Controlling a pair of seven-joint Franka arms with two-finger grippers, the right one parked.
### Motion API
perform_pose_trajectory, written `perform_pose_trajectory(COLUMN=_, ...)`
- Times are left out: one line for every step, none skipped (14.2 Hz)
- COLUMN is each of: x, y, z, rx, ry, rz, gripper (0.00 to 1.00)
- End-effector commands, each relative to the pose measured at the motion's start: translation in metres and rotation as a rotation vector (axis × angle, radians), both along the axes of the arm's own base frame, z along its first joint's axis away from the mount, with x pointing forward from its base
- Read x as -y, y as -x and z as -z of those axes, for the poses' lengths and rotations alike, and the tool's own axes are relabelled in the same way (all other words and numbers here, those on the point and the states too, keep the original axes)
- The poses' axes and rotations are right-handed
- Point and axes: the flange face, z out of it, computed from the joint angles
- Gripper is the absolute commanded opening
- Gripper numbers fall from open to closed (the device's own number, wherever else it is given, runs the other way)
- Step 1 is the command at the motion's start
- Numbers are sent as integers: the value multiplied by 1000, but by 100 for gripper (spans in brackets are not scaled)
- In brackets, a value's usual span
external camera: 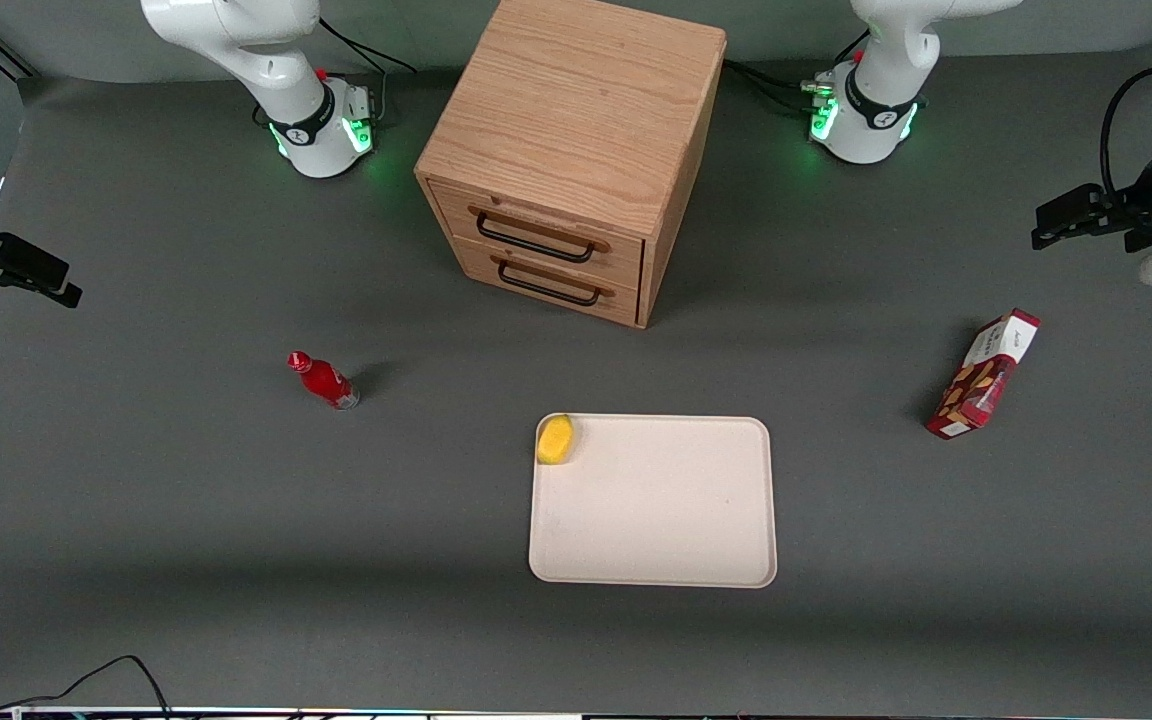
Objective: Place red cookie box on tray
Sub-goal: 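Move the left gripper, open, above the red shortbread box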
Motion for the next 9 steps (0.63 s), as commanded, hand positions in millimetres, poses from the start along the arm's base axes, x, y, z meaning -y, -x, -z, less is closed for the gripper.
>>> perform_pose_trajectory(x=2, y=3, z=-10, rx=-3, ry=-34, rz=34, gripper=100)
perform_pose_trajectory(x=2, y=3, z=-12, rx=-9, ry=-33, rz=28, gripper=100)
perform_pose_trajectory(x=4, y=2, z=-9, rx=-14, ry=-41, rz=21, gripper=100)
perform_pose_trajectory(x=2, y=0, z=-7, rx=-20, ry=-44, rz=27, gripper=100)
perform_pose_trajectory(x=-3, y=0, z=-4, rx=-23, ry=-43, rz=30, gripper=100)
perform_pose_trajectory(x=-8, y=-4, z=5, rx=-35, ry=-47, rz=77, gripper=100)
perform_pose_trajectory(x=-22, y=-12, z=26, rx=-70, ry=-56, rz=177, gripper=100)
perform_pose_trajectory(x=-36, y=-20, z=47, rx=-83, ry=-58, rz=287, gripper=100)
perform_pose_trajectory(x=-59, y=-28, z=77, rx=-86, ry=-37, rz=364, gripper=100)
